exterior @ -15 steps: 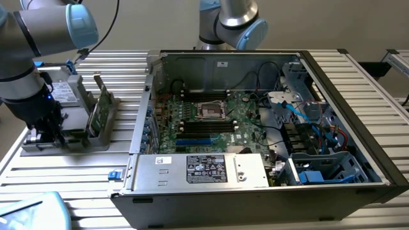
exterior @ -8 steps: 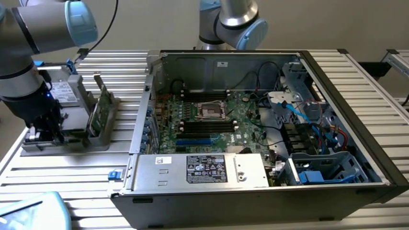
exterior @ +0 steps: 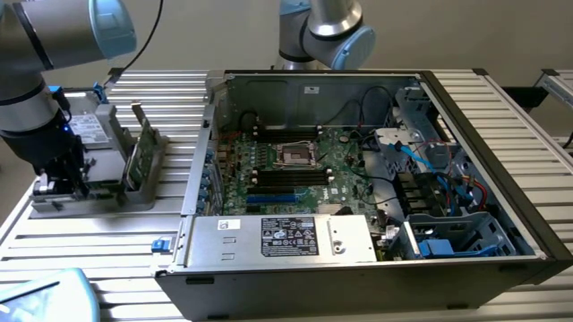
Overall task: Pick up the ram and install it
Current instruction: 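Pick up the ram and move it above insertion slot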
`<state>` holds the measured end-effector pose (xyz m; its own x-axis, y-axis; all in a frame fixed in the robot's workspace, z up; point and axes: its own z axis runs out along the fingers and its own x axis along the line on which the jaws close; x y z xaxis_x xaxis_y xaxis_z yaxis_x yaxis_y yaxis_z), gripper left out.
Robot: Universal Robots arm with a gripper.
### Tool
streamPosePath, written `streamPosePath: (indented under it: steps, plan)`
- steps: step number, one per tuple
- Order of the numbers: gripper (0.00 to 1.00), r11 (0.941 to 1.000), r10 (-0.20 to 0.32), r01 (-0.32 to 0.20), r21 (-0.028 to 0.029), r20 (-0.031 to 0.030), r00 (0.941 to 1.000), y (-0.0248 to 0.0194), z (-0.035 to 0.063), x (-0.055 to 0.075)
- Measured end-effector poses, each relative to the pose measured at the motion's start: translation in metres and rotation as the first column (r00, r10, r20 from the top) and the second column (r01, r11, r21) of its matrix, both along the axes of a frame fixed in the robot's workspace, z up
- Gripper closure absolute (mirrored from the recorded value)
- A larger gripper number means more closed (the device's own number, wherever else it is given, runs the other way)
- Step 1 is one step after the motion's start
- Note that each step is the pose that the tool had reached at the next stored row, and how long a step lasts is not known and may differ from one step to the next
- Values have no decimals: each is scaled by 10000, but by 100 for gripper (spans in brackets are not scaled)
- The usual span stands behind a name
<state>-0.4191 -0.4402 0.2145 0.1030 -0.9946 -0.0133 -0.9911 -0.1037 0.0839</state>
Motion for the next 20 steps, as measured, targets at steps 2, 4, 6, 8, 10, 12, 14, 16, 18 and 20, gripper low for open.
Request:
streamPosePath:
  steps: [2, 4, 6, 8, 10, 12, 14, 16, 18, 20]
  plan:
    - [87, 10000, -1, 1, 28, -6, 10000, 0, 34, 6]
    - [87, 10000, -1, 1, 51, -18, 10000, -2, 70, 12]
    - [87, 10000, -1, 1, 74, -35, 10000, -2, 111, 17]
    - [87, 10000, -1, 1, 94, -61, 10000, -3, 162, 23]
    - [87, 9999, 0, 1, 109, -84, 10000, -4, 217, 28]
    - [87, 9999, 0, 1, 122, -105, 9999, -5, 276, 34]
    - [87, 9999, 0, 2, 134, -125, 9999, -5, 333, 40]
    - [87, 9999, -2, 4, 148, -133, 9999, -5, 365, 47]
    - [87, 9999, -6, 8, 157, -133, 9999, -5, 389, 53]
    - [87, 9999, -7, 10, 164, -132, 9999, -5, 441, 60]
